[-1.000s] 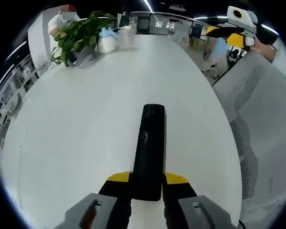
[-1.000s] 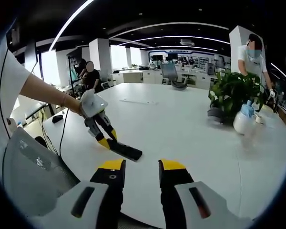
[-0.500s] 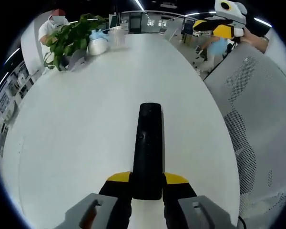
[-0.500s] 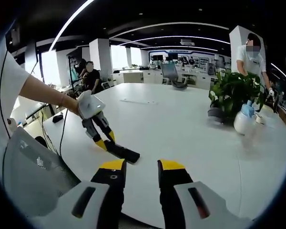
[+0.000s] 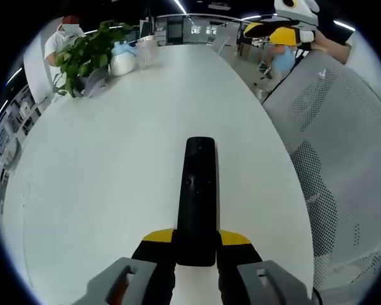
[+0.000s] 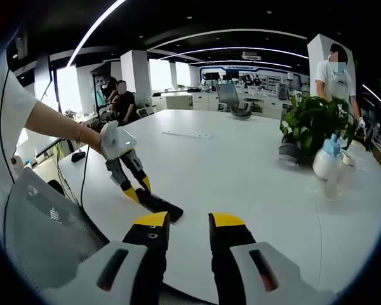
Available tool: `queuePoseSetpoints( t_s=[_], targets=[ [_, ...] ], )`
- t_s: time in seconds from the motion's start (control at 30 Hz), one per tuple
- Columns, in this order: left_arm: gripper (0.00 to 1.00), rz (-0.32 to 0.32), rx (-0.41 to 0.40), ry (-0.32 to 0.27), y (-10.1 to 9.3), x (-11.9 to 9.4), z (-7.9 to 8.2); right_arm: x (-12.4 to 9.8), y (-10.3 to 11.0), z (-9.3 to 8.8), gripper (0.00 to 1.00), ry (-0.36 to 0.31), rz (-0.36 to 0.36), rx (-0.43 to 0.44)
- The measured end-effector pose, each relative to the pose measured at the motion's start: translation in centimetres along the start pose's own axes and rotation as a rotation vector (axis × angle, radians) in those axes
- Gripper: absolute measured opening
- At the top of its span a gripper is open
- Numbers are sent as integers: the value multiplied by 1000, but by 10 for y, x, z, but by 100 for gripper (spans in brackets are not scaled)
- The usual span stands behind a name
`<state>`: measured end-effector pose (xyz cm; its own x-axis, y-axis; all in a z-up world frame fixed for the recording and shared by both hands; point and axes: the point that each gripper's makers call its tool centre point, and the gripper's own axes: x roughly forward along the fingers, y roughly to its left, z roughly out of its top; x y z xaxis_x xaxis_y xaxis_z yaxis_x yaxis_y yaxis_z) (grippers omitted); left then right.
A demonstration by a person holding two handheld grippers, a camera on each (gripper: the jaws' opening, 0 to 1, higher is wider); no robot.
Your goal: Press the specified remote control buttons in sequence, fully releasing each button before pressing the next.
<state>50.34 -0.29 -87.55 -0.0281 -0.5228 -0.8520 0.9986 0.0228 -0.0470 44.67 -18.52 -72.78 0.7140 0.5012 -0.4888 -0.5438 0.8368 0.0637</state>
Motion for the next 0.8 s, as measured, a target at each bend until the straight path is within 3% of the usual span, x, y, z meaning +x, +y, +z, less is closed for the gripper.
queuePoseSetpoints(
  t_s=[0.8],
  targets=[
    [24, -35, 31, 25, -18, -1, -3, 1, 5, -2, 21, 15, 17, -28]
  ],
)
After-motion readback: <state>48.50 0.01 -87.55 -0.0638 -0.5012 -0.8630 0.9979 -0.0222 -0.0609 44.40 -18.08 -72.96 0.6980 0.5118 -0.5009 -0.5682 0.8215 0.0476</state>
